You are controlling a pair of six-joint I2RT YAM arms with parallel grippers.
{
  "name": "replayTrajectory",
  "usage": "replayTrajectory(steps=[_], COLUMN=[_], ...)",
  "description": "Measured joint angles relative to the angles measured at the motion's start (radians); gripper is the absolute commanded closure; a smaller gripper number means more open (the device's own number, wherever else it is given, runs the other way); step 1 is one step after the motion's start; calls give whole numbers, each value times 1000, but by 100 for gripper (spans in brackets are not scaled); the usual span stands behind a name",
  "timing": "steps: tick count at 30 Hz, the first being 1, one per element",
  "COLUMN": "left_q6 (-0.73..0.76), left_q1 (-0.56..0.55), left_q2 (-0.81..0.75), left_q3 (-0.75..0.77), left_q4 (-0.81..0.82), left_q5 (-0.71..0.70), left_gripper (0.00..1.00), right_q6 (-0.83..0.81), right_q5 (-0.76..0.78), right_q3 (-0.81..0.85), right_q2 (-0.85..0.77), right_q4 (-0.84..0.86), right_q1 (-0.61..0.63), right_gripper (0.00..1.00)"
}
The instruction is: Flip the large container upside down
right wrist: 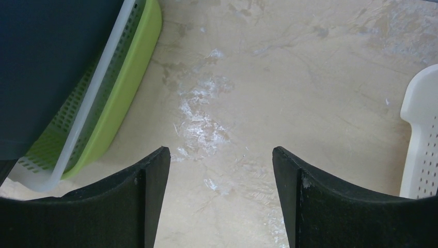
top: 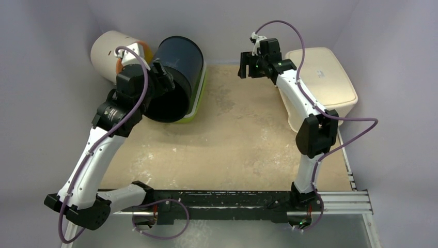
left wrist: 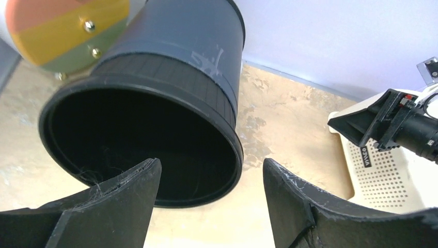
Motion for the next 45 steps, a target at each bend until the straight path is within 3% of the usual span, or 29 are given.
replayTrajectory(steps=[8,17,19,22,23,27,32,45], left_q6=[-216,-342,-359,-386,-391,-411,-408,-341], left_q1=[0,0,0,0,0,0,0,0], left_q2=[-76,-78,-60,-23,-14,-8,-10,-280], left_q3=[-235,-439,-446,-446,-446,-443,-413,-293], left_q4=[144,414,457,519,529,562,491,61], left_q5=[-22,-114,-123,-130,-130,-125,-116,-90], left_gripper=[31,35,47,94,100,100,100,100], right_q6=[0,-31,-39,-49,-50,-56,-56,-42], right_q5=[-6,-6,-6,-6,-6,-7,-25,-61], right_q3=[0,1,1,1,1,0,-1,4], right_q2=[0,0,0,0,0,0,1,46], right_q4=[-18,-31,-32,-32,-31,-31,-26,-15], right_q1=[0,0,0,0,0,0,-1,-5], right_gripper=[25,25,25,25,25,25,25,27])
